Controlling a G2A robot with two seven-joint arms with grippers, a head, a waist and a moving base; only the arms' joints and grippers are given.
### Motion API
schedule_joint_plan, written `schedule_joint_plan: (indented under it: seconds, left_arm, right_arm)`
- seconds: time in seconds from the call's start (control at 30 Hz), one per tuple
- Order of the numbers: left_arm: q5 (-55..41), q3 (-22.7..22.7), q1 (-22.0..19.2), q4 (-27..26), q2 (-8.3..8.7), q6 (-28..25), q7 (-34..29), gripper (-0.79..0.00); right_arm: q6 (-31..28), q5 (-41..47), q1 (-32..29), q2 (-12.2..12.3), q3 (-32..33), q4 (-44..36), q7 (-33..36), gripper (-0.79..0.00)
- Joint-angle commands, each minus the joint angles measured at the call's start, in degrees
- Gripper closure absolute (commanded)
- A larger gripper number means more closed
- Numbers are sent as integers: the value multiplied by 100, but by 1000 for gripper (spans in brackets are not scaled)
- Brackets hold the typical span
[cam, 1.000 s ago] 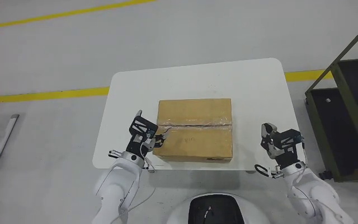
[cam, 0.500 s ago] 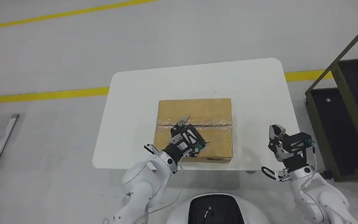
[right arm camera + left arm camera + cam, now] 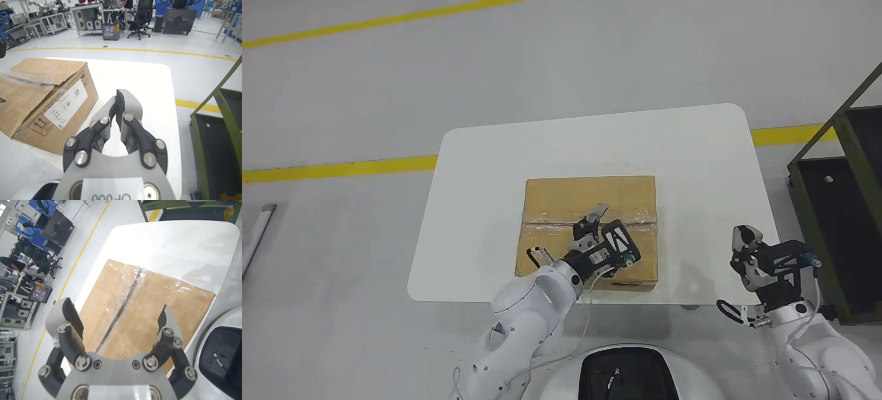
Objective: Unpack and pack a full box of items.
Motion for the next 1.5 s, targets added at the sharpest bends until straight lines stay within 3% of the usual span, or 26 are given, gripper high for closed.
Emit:
schedule_joint_plan:
  seconds: [0.0,0.17,0.3,0.53,0.83,0.97,1.1,1.4,1.43,1.47]
  left_arm:
    - [0,0,0,0,0,0,0,-785]
    - [100,19,37,54,1,102,107,-785]
    - [328,269,-231,266,-48,116,144,-785]
    - [566,781,-891,878,-216,67,-530,-773]
    - [739,1090,-1210,1138,-349,5,-942,-751]
    - [765,1120,-1226,1174,-380,9,-960,-690]
    - [770,1105,-1268,1212,-413,36,-1025,-539]
    - [748,1083,-1295,1288,-471,0,-1082,-483]
    - [753,1080,-1296,1296,-476,-5,-1084,-372]
    - [755,1076,-1298,1303,-481,-13,-1090,-345]
  right_arm:
    - [4,14,3,-1,-4,21,-5,0]
    - [12,6,31,-3,-61,44,-10,0]
    - [16,6,59,-1,-56,33,5,0]
    - [29,-1,63,2,-49,32,11,0]
    - [46,61,73,5,-7,45,31,0]
    - [43,68,97,6,-13,66,36,0]
    - [36,80,112,7,-18,73,34,0]
    - [66,99,140,8,-7,76,65,0]
    - [66,100,142,9,-6,74,69,0]
    - [66,101,144,9,-6,74,72,0]
